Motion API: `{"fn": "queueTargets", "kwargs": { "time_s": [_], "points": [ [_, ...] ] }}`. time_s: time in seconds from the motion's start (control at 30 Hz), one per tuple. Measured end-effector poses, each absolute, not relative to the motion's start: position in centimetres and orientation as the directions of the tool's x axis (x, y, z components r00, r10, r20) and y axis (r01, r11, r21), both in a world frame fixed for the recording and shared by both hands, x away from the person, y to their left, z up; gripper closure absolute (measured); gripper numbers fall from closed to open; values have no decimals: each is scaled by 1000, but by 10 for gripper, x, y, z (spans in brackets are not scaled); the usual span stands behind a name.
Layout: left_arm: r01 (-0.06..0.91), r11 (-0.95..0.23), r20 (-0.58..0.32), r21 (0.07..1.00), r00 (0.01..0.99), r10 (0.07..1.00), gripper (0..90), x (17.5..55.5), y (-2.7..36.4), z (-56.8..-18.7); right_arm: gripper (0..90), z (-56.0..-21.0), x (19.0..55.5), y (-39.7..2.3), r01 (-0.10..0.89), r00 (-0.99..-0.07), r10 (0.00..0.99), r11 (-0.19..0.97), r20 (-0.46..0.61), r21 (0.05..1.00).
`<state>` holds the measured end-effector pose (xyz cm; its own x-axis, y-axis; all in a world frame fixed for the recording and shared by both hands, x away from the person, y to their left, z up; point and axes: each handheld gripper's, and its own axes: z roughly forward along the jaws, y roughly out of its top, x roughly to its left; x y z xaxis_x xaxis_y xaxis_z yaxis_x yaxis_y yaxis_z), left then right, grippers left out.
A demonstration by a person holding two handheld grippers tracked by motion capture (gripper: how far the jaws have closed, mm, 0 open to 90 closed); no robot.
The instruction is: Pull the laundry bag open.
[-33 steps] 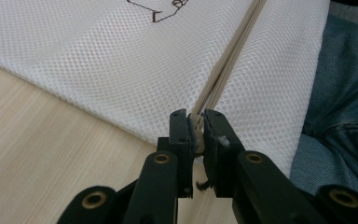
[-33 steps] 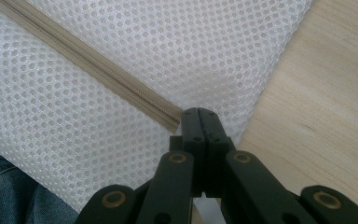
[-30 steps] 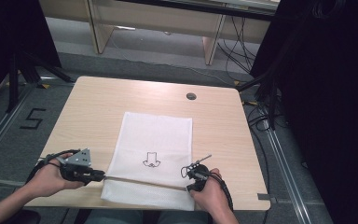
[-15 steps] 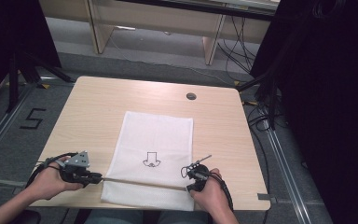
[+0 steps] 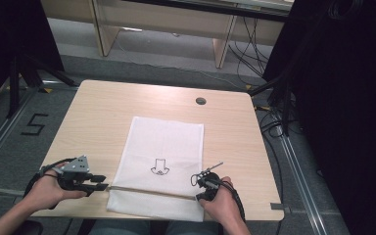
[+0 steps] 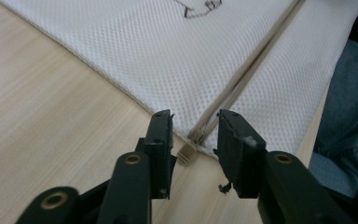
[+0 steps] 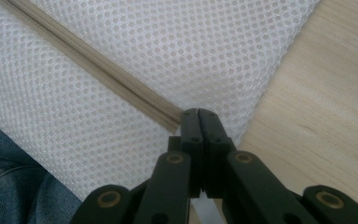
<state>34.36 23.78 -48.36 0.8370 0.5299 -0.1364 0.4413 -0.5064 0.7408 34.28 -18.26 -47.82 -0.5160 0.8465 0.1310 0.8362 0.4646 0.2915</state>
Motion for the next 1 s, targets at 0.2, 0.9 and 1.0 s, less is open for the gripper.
{"fn": "queueTargets", "kwargs": {
  "time_s": [0.2,0.9,1.0],
  "points": [
    [445,-427,-137,787,801,582,506,349,231,-481,882,-478,343,-183,833,-522,843,470,132,293],
    [462,-432,-73,775,744,665,358,372,215,-491,707,-470,340,-179,783,-572,814,505,101,363],
    [472,-379,-97,796,717,690,361,373,220,-490,675,-468,340,-180,765,-581,808,504,94,400]
  ]
}}
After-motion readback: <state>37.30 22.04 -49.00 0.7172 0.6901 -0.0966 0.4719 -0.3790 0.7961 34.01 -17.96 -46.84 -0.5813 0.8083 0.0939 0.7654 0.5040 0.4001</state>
